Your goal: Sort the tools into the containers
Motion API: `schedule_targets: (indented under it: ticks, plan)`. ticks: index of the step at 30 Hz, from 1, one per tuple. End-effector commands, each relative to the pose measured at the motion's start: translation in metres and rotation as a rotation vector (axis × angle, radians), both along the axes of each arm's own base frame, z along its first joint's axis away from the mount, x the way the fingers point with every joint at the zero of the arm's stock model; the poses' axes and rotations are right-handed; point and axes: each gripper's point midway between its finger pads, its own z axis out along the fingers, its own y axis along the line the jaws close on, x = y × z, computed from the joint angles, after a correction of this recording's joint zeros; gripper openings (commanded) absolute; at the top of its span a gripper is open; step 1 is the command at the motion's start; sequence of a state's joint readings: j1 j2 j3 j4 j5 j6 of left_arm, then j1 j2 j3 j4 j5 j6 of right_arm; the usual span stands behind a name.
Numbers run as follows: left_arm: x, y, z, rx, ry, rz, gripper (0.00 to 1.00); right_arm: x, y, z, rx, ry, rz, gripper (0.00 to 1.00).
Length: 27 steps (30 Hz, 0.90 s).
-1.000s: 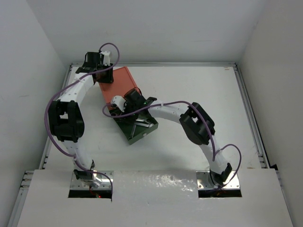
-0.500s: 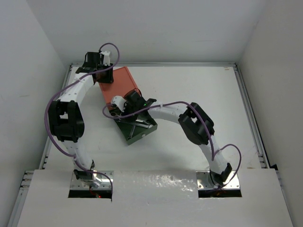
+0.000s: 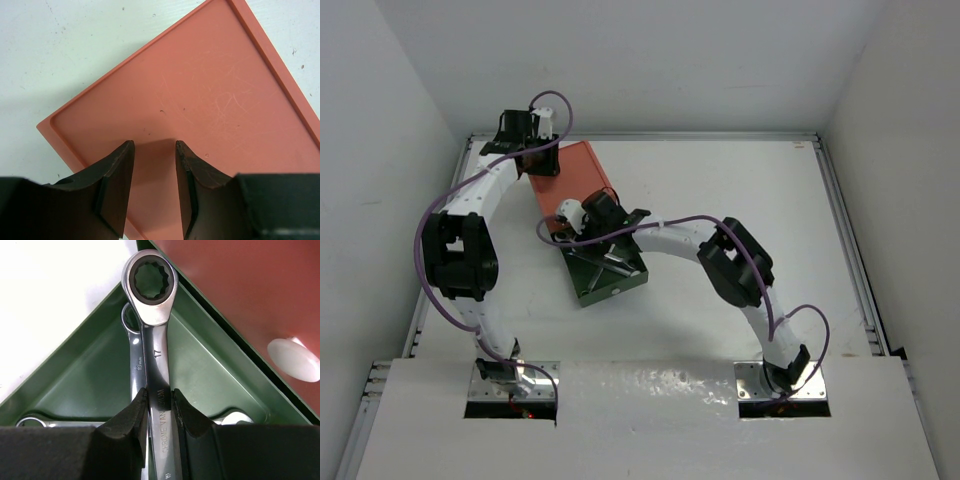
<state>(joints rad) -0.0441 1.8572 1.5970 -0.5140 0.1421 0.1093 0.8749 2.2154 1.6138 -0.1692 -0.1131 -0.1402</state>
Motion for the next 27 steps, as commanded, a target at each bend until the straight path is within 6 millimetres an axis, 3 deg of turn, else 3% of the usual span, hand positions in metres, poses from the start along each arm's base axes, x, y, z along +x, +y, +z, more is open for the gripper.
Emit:
schedule_targets:
  ticks: [1,7,16,27]
  plan:
    - [0.0,0.007,-0.003,0.01,0.018,0.004,0.36,0.024,0.01,0.077,0.127,-0.145,-0.073,0.0]
    - [0.0,0.008,-0.002,0.012,0.017,0.007,0.36,0.031,0.005,0.08,0.076,-0.184,-0.065,0.0]
    - [0.001,0.008,-0.004,0.01,0.021,0.007,0.36,0.02,-0.01,0.091,0.052,-0.185,-0.074,0.0]
    - [0.003,0.009,-0.002,0.012,0.02,0.011,0.36,0.008,-0.021,0.068,-0.012,-0.133,-0.054,0.0]
